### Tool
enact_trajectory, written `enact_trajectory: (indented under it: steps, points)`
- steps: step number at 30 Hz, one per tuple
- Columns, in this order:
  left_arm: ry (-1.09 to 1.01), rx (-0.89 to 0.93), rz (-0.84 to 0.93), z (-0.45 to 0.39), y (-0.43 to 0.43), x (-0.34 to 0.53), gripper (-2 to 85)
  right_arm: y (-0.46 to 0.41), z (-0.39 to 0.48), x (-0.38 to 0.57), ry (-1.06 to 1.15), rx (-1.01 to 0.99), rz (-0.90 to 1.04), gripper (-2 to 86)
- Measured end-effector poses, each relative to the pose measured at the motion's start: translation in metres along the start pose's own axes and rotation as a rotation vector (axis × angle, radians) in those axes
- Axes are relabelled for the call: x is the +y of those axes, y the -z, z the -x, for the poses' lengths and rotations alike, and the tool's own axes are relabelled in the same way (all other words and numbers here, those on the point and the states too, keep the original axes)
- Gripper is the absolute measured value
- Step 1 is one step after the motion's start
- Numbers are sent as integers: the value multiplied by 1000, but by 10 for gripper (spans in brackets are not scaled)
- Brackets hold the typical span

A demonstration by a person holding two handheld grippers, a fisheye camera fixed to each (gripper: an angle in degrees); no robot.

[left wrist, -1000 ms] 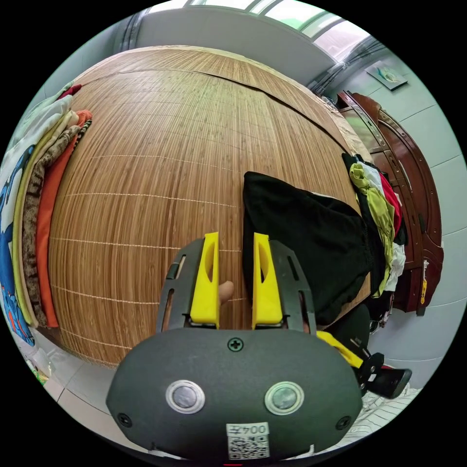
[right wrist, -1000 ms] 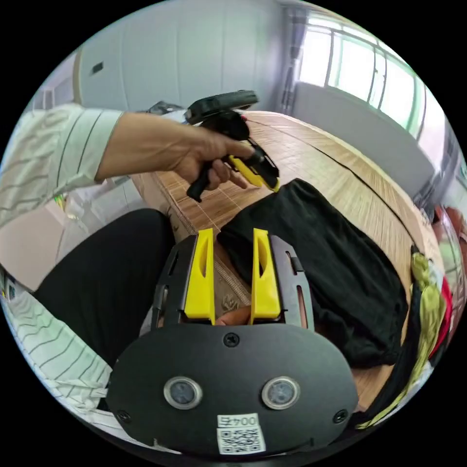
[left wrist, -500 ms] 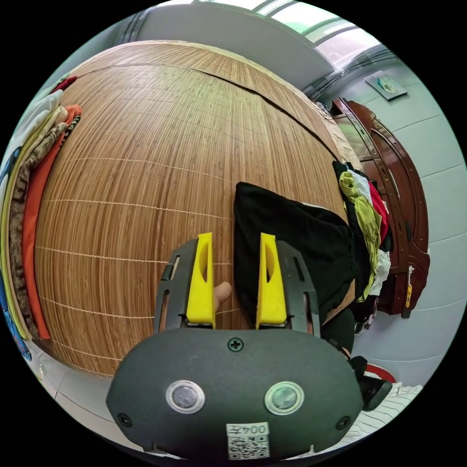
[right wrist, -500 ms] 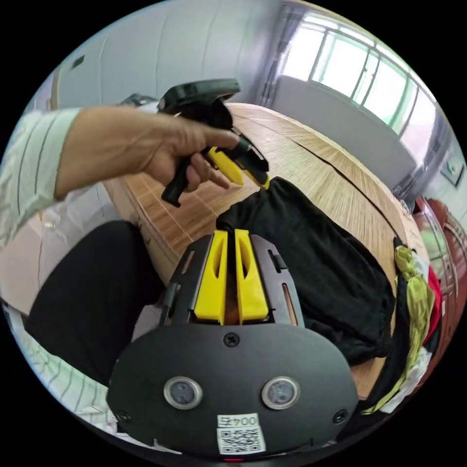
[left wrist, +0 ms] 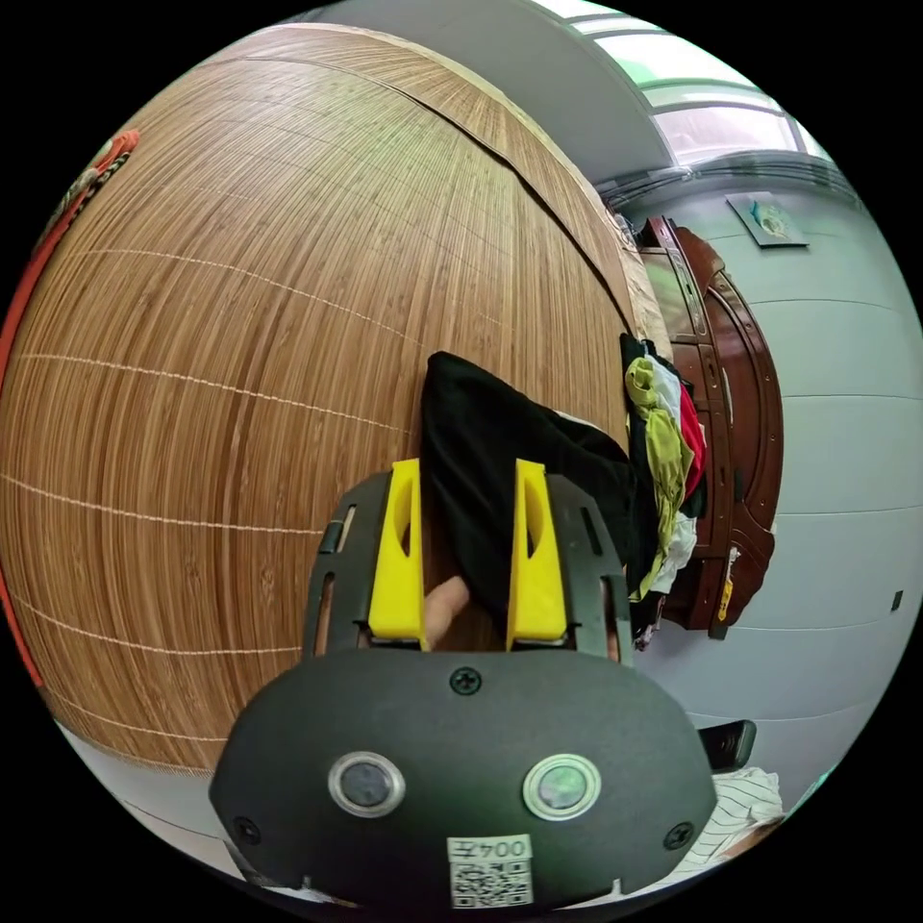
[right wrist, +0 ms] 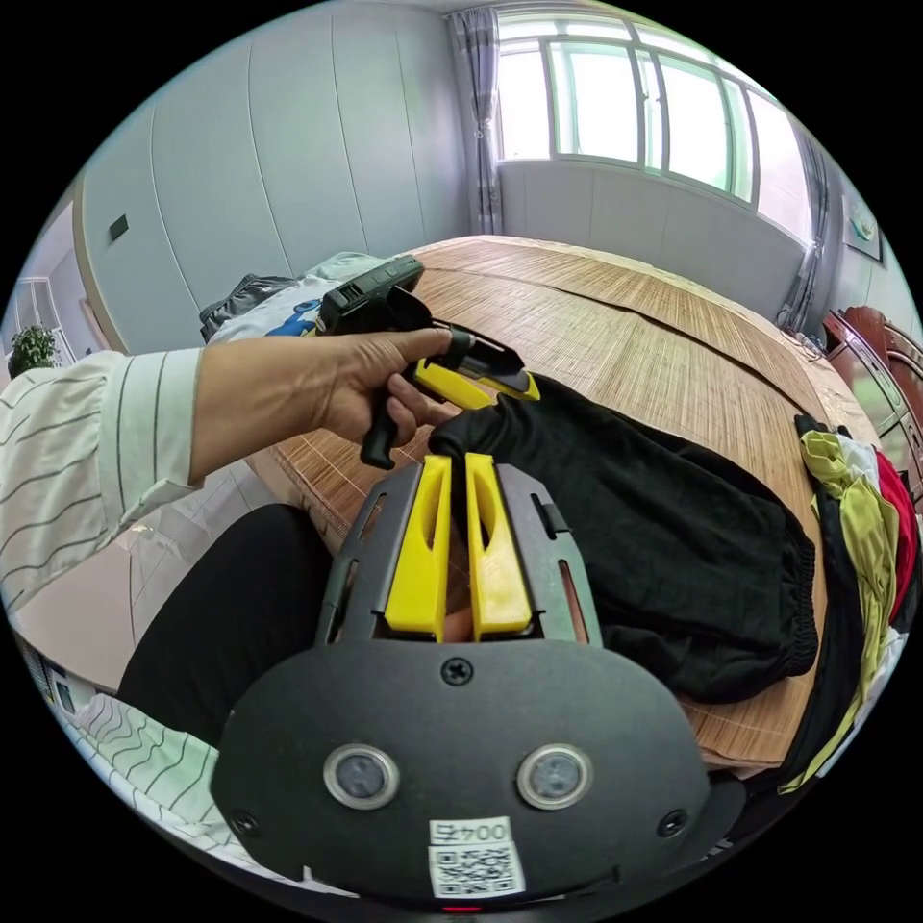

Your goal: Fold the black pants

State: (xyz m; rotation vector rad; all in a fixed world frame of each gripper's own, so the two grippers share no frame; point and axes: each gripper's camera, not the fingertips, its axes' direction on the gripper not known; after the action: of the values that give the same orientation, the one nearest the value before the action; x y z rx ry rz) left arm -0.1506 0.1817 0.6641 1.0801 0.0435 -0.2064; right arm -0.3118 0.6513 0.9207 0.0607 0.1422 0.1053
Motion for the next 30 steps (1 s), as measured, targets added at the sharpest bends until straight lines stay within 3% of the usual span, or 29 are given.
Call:
enact_trajectory:
  steps: [11,20,26,30]
  points:
    - [-97,-76,-197,-33,-18,29,38,36,-40,29,-82,8,-65,39]
    - [-405,-171,-280,-217,-37,59,29,123,-127,81,-278,6,-262,38]
    - [-567,-236,-269,-344,-139,89,27,170,-227,153,-530,-5,-353,38]
    - [-655,-302,-169,-396,-254,99,29,173,-294,206,-712,-23,-354,37]
